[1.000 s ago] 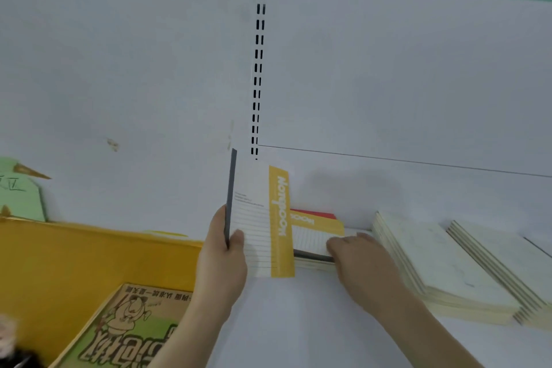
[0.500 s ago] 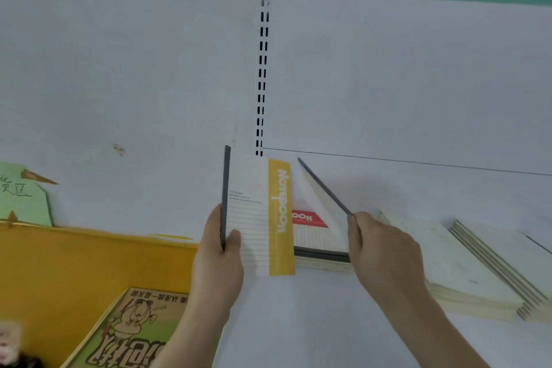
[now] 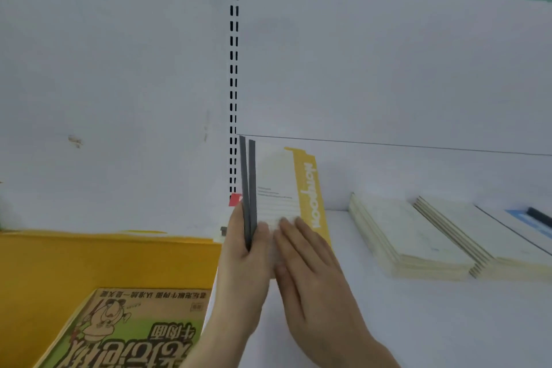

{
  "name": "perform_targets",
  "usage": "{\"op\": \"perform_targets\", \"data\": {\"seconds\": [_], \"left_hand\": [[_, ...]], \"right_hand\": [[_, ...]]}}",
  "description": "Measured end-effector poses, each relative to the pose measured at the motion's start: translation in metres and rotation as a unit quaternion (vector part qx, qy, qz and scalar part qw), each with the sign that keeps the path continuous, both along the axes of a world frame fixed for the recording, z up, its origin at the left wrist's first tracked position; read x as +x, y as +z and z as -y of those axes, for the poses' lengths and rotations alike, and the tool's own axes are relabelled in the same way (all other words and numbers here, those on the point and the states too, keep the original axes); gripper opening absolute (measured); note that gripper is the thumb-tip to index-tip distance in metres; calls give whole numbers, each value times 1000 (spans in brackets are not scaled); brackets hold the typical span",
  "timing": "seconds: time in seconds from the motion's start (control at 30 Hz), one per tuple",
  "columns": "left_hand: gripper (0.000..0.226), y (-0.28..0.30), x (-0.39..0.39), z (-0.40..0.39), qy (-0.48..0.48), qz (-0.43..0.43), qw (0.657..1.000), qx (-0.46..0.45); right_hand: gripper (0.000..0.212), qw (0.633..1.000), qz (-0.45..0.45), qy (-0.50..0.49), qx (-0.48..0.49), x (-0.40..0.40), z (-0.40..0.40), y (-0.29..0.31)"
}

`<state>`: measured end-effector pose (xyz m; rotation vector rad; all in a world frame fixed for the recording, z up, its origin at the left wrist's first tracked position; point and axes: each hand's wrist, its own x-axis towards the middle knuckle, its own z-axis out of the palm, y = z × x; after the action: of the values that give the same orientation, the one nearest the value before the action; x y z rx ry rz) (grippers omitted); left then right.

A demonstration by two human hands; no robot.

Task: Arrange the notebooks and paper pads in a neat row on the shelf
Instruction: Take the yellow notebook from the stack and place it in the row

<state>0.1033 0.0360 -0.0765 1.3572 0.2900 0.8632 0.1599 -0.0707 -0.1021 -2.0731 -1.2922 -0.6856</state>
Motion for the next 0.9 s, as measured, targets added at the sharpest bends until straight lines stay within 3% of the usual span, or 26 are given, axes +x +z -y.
{"op": "perform_targets", "data": {"seconds": [0.13, 0.3, 0.57, 0.73, 0.9], "left_hand": [[47, 0, 3, 12, -40, 26, 999, -21], [59, 4, 9, 45, -64, 9, 998, -10], [57, 16, 30, 161, -96, 5, 994, 56], [54, 22, 50, 271, -127, 12, 988, 88], [54, 22, 75, 379, -152, -6, 973, 171]], "right_hand": [[78, 989, -91, -117, -12, 10, 41, 12], [102, 975, -182, -112, -68, 8, 92, 25], [94, 970, -170, -170, -31, 18, 221, 37], [97, 946, -168, -276, 2, 15, 329, 42], [98, 920, -103, -379, -5, 17, 438, 30]]}}
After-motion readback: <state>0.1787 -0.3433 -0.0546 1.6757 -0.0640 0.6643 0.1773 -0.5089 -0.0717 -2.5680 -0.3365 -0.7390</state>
